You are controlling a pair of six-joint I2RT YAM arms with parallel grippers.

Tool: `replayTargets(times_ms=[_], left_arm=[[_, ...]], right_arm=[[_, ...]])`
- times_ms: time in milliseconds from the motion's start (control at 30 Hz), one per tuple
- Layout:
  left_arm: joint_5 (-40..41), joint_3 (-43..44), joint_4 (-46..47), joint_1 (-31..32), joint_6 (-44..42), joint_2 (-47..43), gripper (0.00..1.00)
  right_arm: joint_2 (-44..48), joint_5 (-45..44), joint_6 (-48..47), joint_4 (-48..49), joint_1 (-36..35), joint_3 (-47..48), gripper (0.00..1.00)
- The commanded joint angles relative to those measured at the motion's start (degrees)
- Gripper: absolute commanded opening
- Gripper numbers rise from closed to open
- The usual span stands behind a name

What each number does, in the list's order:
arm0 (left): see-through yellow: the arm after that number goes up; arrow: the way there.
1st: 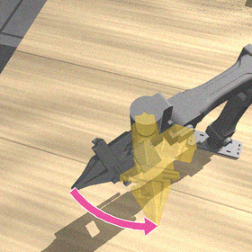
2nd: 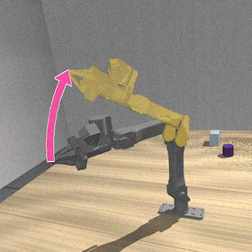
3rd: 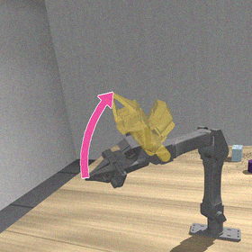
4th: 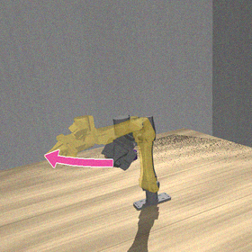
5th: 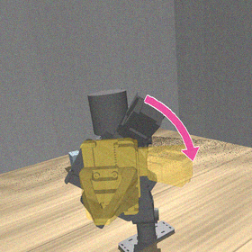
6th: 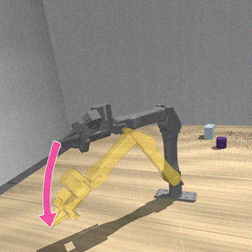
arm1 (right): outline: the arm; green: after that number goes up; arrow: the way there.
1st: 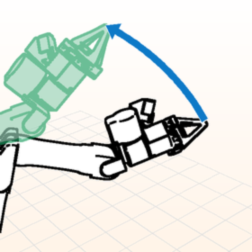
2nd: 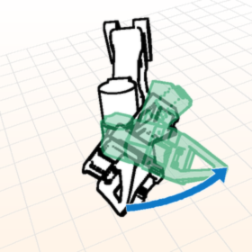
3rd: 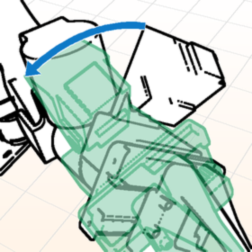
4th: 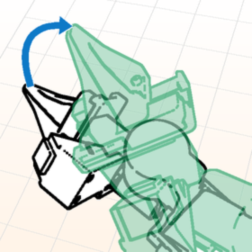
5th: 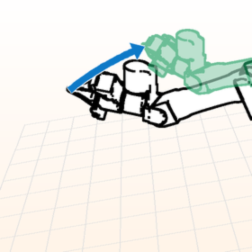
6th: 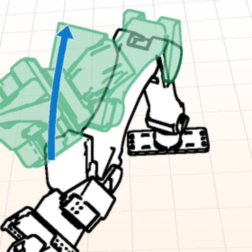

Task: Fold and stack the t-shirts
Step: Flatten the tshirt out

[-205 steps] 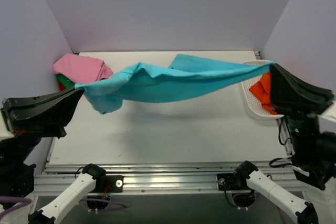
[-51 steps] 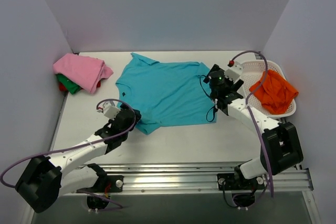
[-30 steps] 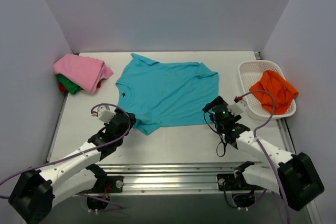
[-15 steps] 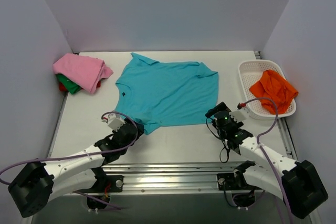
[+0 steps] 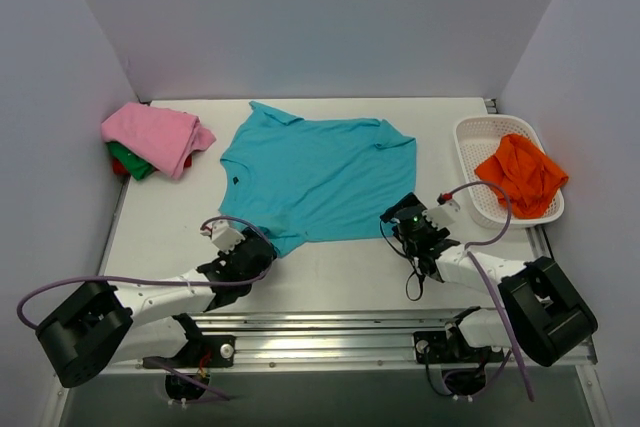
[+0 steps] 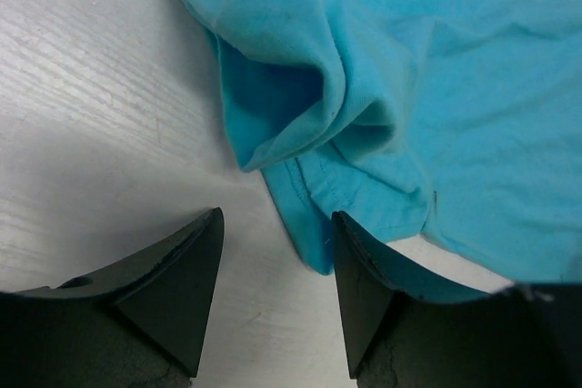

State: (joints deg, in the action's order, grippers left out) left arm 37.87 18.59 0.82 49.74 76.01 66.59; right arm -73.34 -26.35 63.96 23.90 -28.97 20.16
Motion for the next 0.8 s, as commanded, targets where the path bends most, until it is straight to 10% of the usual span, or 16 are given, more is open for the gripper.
replayTargets(times_ms=[0, 167, 400, 767], left_arm=[[1.8, 2.1, 4.6, -0.8, 1.2, 4.0, 0.59], [0.0, 2.9, 10.3, -3.4, 0.5, 10.9, 0.50], [-2.8, 4.2, 15.9, -6.4, -1.5, 16.0, 0.43], [-5.1, 3.6, 20.8, -7.3, -4.3, 17.8, 0.07]], right_arm=[[-1.5, -0.6, -0.4, -2.4, 0.1, 0.5, 0.95], [-1.5, -0.8, -1.1, -0.2, 0.3, -0.2, 0.77], [-1.9, 0.2, -1.6, 1.8, 1.5, -1.4, 0.27], [-3.2, 1.1, -2.3, 3.5, 2.2, -1.8, 0.04]])
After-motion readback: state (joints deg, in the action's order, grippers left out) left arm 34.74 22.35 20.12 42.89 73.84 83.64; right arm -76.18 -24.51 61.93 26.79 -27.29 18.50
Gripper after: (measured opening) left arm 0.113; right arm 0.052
